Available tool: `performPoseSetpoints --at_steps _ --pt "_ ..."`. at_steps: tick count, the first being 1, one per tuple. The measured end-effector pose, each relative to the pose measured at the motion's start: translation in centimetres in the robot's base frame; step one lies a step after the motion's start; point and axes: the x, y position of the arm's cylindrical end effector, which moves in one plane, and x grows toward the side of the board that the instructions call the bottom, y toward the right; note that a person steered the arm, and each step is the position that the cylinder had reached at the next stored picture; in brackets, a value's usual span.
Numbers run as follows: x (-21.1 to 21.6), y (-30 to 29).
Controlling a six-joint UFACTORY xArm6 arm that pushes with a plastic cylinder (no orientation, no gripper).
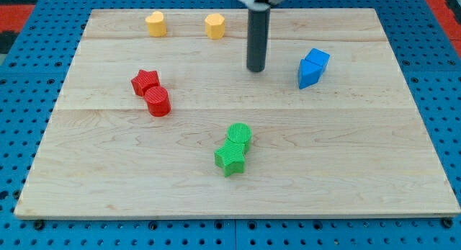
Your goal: Push the green circle into the green star
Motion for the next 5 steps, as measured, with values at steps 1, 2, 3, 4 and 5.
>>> performPoseSetpoints --at_steps 1,2,3,4,5 --pt "-3.6 0.4" --pt "-5.9 -0.3" --pt "-8.1 -1.5" --pt "-8.3 -6.9" --pt "-8.4 -10.8"
